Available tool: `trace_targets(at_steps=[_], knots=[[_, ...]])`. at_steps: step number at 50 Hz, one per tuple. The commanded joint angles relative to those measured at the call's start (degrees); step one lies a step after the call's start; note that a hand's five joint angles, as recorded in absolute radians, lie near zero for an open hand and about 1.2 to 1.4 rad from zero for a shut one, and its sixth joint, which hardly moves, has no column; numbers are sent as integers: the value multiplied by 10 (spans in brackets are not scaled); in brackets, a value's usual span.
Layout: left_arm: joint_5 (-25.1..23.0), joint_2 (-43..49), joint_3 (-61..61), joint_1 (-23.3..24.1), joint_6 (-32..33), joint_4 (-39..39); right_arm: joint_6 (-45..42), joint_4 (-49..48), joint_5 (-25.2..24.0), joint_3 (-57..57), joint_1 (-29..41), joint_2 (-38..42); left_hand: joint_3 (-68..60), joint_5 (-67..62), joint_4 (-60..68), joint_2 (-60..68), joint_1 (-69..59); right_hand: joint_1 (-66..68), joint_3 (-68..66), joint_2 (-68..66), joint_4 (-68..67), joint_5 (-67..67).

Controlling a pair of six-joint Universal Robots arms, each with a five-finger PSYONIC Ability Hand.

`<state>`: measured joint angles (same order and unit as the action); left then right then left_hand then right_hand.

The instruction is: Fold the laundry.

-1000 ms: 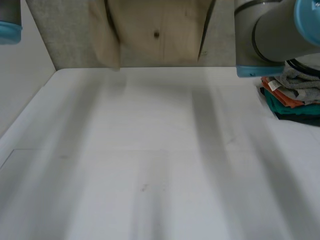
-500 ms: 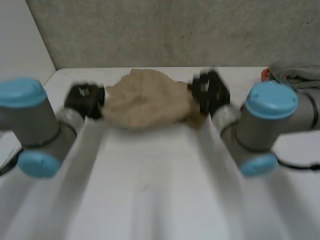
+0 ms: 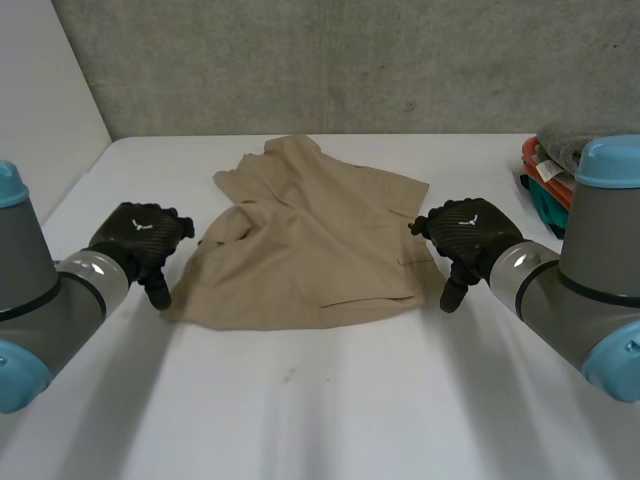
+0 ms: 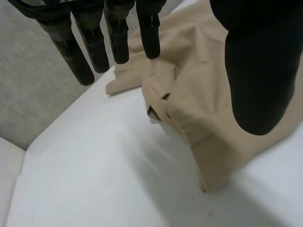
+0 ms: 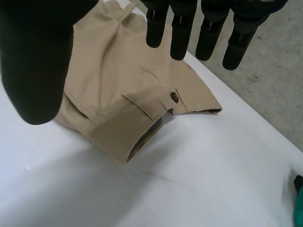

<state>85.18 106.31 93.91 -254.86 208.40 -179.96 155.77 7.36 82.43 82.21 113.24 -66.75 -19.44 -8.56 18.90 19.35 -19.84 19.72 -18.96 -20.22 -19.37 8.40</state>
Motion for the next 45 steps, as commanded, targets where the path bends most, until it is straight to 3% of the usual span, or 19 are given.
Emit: trace_targets(at_steps=[1,9,23,27,32,36,40,45], knots=[[-22,9,1,-19,-6,1,5,-4,-8,-16,-6,35,-89,-98,95,90,-85,94,-102,-89,-98,108],[-75,74,-8,-19,38,1,-42,-21,-31,-39,8,96,-145,-154,150,146,-141,239,-247,-234,-243,252],[-61,164,-62,18,92,-45,-86,-129,-30,-4,18,119,-165,-174,170,166,-161,281,-289,-276,-285,295],[-45,179,-81,23,106,-45,-92,-154,-31,5,19,120,-298,-306,303,299,-294,315,-322,-310,-318,328],[-33,196,-101,31,116,-44,-99,-169,-30,8,21,125,-588,-597,594,589,-584,370,-378,-365,-374,383],[-18,189,-101,34,124,-37,-105,-169,-33,9,20,125,-606,-614,611,607,-602,458,-465,-453,-461,471],[-5,157,-87,38,132,-33,-118,-165,-34,12,17,126,-606,-614,611,607,-602,414,-422,-409,-418,428],[4,116,-75,44,130,-33,-127,-164,-39,19,12,120,-606,-614,611,607,-602,255,-262,-250,-258,268]])
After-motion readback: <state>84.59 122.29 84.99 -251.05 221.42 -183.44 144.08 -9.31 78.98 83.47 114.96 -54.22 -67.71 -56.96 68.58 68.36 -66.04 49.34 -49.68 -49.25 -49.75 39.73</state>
